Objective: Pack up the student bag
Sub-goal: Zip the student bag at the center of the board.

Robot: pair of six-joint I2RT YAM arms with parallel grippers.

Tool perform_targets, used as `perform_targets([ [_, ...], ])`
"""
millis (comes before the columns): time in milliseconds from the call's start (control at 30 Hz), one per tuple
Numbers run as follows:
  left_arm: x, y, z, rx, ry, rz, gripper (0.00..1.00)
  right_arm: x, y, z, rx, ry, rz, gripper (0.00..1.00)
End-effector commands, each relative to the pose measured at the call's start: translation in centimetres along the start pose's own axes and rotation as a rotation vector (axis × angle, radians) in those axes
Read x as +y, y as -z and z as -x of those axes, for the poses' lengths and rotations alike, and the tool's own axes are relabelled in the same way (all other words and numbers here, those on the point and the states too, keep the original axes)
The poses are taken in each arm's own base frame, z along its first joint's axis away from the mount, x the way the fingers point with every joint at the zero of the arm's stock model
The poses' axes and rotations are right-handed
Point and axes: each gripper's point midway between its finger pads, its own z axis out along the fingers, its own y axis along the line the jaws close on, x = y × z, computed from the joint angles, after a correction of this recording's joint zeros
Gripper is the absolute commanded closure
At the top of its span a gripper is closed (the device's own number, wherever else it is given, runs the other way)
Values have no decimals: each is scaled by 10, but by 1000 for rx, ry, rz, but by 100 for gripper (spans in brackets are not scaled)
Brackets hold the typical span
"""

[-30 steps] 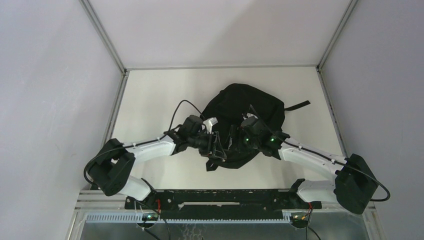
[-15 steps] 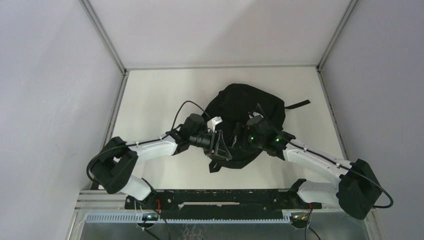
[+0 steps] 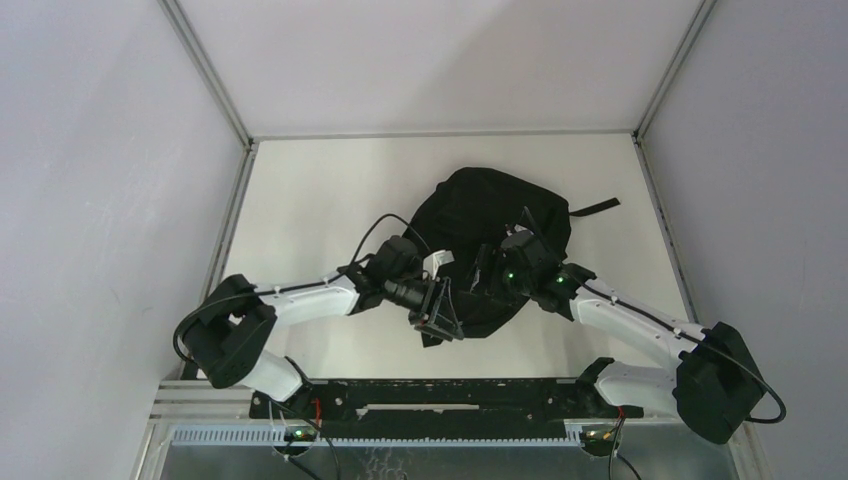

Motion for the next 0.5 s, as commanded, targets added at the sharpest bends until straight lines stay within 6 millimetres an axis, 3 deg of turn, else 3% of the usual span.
perform_targets([
  [0,-41,6,18,-22,-104,-80,45,8,2,13,-50,-14,34,16],
  [100,-56,18,37,-124,-189,-50,46,5,5,14,-56,-15,25,16],
  [267,-19,40,68,-277,-272,293,39,1,6,16,-64,-14,11,16],
  [400,-16,36,85,-333,-304,300,39,0,4,16,-56,-17,11,16],
  [467,-3,29,87,-304,-281,331,39,0,4,17,-55,-16,12,16],
])
